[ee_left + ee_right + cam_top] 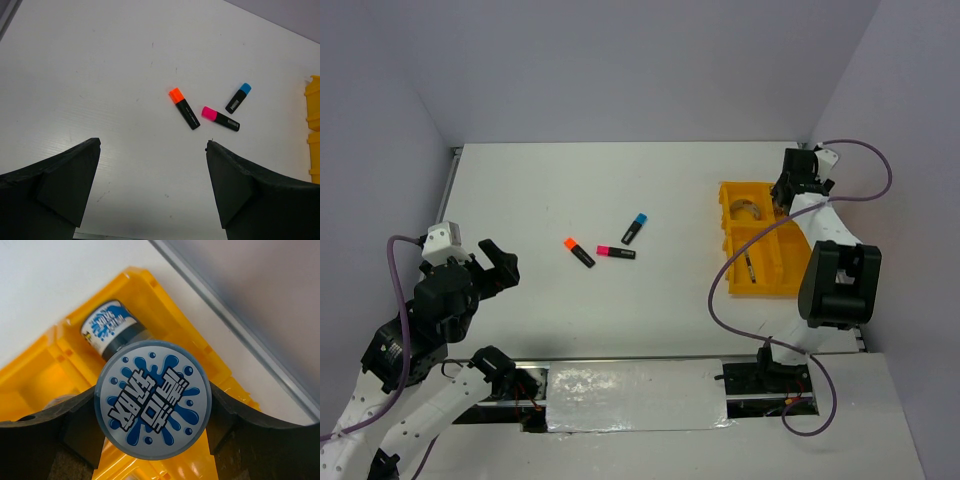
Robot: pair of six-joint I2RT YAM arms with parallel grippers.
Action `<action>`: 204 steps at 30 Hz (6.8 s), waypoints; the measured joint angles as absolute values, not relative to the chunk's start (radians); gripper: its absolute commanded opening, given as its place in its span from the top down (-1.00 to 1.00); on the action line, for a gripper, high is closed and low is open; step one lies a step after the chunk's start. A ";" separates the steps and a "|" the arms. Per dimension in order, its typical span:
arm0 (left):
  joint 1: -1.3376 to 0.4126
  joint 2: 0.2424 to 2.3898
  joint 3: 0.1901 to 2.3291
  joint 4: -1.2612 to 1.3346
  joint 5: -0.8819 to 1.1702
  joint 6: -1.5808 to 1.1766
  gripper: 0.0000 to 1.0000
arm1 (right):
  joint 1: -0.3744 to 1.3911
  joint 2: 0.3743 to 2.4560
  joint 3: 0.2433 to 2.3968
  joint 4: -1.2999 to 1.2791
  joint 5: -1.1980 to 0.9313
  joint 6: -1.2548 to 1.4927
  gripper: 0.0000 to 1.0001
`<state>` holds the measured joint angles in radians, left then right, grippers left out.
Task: Sort the stationery into containers
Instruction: Place the stationery in the storage box, then pick up the pen from the center of the board, then place the pen in the storage box, then pick up the pen from the center of the board.
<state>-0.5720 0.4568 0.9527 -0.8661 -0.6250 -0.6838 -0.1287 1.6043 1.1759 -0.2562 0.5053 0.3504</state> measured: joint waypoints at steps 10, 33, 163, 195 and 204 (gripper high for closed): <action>-0.572 0.457 0.953 -0.866 -0.625 -0.684 -0.99 | -0.135 1.757 1.293 -0.337 0.505 0.343 0.57; -0.572 0.464 0.953 -0.866 -0.625 -0.684 -0.99 | -0.158 1.756 1.331 -0.383 0.478 0.343 0.58; -0.566 0.450 0.948 -0.887 -0.671 -0.731 -0.99 | 0.113 1.132 0.958 -0.299 0.350 0.259 0.84; -0.619 0.523 0.942 -0.864 -0.630 -0.703 -0.99 | -0.118 1.113 0.709 -0.184 0.448 0.266 -0.99; -0.620 0.511 0.942 -0.890 -0.682 -0.735 -0.99 | 0.495 0.955 0.739 -0.035 0.135 0.096 -0.99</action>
